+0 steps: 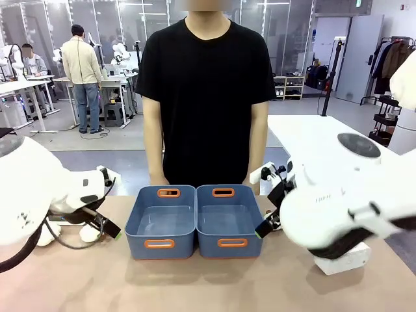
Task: Sort the digital clocks into the basket.
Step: Pick up the Digital clock from the table and place it into the empty Plastic storage basket.
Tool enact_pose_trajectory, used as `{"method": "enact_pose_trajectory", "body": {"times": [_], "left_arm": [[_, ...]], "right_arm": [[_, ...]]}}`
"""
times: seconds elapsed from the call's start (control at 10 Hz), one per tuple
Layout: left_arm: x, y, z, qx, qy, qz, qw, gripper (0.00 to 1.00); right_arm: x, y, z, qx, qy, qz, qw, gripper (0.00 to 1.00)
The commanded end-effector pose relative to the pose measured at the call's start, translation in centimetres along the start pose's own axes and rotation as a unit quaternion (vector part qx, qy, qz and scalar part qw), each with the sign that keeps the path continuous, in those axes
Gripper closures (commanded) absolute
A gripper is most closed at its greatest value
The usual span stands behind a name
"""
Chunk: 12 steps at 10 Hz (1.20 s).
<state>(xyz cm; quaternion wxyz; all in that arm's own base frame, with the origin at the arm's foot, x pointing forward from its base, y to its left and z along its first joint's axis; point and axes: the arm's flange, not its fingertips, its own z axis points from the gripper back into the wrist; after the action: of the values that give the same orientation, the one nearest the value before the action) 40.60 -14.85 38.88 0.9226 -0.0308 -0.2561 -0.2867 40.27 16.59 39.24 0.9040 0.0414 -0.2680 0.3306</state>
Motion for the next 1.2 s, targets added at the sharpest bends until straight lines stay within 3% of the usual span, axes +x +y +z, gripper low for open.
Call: {"method": "enact_pose_trajectory", "body": {"times": [0.0, 0.2, 0.3, 0.5, 0.6, 0.9, 1.1], "left_arm": [[1.8, 3.4, 4.3, -0.149, 0.009, 0.041, 0.988, 0.0], [1.5, 6.7, 5.9, -0.293, -0.029, 0.089, 0.951, 0.0], [1.0, 8.5, 6.6, -0.351, -0.08, 0.127, 0.924, 0.0], [-4.0, 13.7, 9.4, -0.446, -0.162, 0.201, 0.857, 0.0], [-8.3, 16.7, 10.9, -0.461, -0.192, 0.229, 0.836, 0.0], [-23.4, 22.8, 15.1, -0.439, -0.287, 0.307, 0.794, 0.0], [-28.2, 24.3, 17.1, -0.391, -0.29, 0.332, 0.808, 0.0]], "right_arm": [[1.3, -3.2, 4.5, 0.118, -0.013, 0.004, 0.993, 0.0], [1.7, -6.0, 5.5, 0.231, -0.02, -0.049, 0.972, 0.0], [1.2, -7.8, 6.3, 0.309, -0.062, -0.101, 0.944, 0.0], [-3.6, -12.8, 8.6, 0.402, -0.093, -0.193, 0.89, 0.0], [-7.6, -15.8, 9.8, 0.41, -0.123, -0.232, 0.873, 0.0], [-22.3, -22.5, 13.4, 0.392, -0.178, -0.357, 0.829, 0.0], [-28.5, -24.6, 16.0, 0.346, -0.212, -0.421, 0.811, 0.0]]}}
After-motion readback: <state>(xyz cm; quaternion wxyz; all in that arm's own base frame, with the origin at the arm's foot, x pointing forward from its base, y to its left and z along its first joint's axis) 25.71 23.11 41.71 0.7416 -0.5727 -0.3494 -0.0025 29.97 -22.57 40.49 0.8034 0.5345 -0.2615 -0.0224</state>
